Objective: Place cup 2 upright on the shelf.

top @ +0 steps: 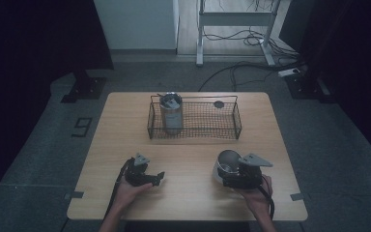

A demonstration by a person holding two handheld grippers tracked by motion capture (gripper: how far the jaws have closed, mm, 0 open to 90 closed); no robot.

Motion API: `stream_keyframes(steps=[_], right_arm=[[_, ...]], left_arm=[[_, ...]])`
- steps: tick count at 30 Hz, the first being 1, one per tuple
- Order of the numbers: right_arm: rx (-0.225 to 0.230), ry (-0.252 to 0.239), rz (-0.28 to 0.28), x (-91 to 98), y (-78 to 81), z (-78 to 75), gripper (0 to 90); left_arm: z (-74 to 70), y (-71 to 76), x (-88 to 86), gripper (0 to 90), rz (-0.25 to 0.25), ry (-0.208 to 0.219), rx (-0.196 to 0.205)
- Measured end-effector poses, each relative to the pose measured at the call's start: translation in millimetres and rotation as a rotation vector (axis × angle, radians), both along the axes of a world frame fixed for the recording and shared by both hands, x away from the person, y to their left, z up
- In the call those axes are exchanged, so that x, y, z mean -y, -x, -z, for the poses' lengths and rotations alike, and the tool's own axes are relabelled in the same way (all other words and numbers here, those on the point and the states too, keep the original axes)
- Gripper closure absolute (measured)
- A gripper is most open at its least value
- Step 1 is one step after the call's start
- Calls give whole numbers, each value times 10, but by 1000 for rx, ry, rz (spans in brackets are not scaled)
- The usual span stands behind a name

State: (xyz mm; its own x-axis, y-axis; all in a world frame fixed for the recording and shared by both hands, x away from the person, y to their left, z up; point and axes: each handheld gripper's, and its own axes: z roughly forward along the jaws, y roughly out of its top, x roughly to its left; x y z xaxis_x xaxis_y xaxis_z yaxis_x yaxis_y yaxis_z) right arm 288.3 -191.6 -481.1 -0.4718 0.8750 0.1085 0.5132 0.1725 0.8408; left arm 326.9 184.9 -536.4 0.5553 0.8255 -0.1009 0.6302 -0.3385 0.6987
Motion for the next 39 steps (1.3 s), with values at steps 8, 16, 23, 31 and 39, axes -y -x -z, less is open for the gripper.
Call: stream_keyframes(steps=[8, 16, 23, 31, 39], right_arm=[[22, -32, 30, 105, 6, -123, 74], [32, -30, 51, 157, -38, -293, 74], [48, -21, 66, 151, -99, -451, 74], [57, -19, 81, 98, -196, -618, 74], [70, -6, 100, -4, -299, -802, 74]], left_arm=[[-1, 15, 10, 88, 11, 4, 0], [-14, 29, 3, 88, 11, 14, 2], [-25, 53, 44, 88, 20, -7, 15], [-29, 57, 57, 88, 36, 29, 5], [-21, 76, 131, 88, 69, 27, 10]])
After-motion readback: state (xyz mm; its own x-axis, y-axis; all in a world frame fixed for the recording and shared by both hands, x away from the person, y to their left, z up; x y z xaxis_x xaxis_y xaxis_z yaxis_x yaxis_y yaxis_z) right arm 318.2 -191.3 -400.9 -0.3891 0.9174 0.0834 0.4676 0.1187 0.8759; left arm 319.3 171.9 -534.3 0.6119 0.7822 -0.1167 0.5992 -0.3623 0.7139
